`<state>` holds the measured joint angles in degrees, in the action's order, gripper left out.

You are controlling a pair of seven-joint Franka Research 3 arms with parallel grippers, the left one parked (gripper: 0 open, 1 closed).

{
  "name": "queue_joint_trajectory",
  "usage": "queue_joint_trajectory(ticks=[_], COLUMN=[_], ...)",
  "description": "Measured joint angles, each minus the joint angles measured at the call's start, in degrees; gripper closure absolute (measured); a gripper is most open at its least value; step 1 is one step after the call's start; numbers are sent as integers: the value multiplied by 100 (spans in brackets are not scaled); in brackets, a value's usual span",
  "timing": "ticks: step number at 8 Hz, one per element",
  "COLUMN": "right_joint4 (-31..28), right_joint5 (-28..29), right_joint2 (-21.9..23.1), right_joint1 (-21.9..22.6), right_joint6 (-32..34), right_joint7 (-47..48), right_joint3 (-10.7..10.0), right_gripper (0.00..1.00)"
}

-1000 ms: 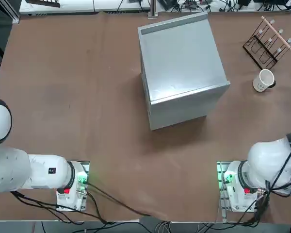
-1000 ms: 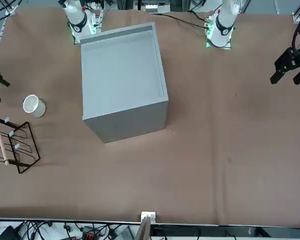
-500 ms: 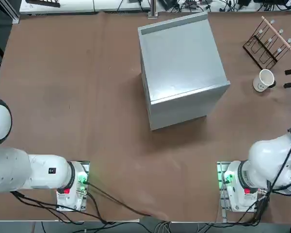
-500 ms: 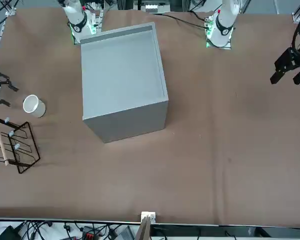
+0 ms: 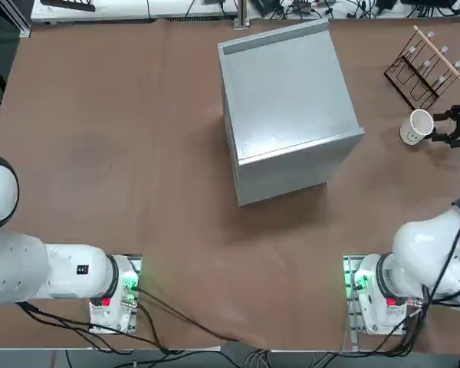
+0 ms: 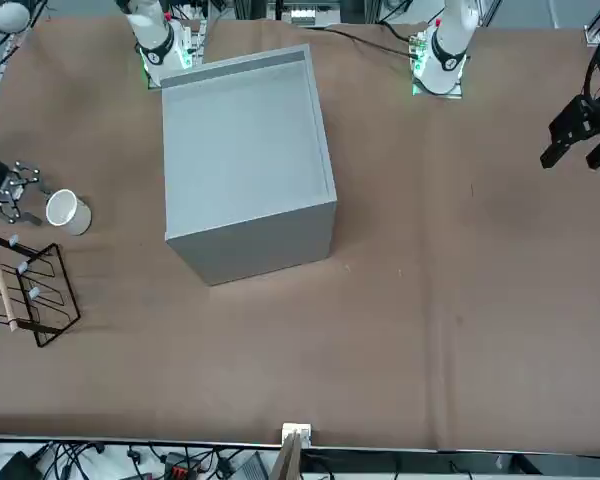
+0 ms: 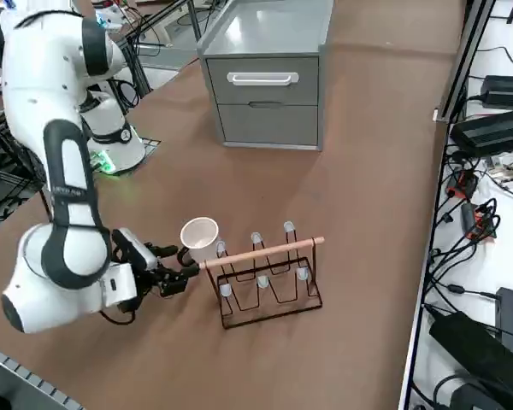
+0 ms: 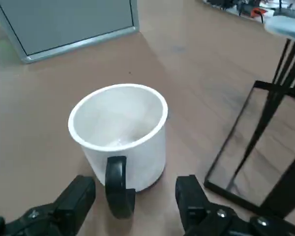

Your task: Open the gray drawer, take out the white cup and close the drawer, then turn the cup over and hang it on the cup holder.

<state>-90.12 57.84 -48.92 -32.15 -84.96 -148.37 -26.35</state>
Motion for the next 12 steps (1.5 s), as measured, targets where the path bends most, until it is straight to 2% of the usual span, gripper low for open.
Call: queue_joint_trajectory(ticks=[2, 4, 7, 8, 11, 12], right_joint4=[321, 376, 412, 429, 467, 508], right_joint5=[82, 161, 211, 227, 263, 264], right_joint2=[-260, -428, -531, -534, -537, -538], right_joint1=[-96, -119, -181, -208, -227, -224], right_joint6=[441, 636, 868, 899, 965, 1161], right_joint7=[-152, -172, -96, -85, 225, 440], right_joint3=[12, 39, 42, 42, 42, 46], right_gripper=[0, 0, 7, 17, 77, 80])
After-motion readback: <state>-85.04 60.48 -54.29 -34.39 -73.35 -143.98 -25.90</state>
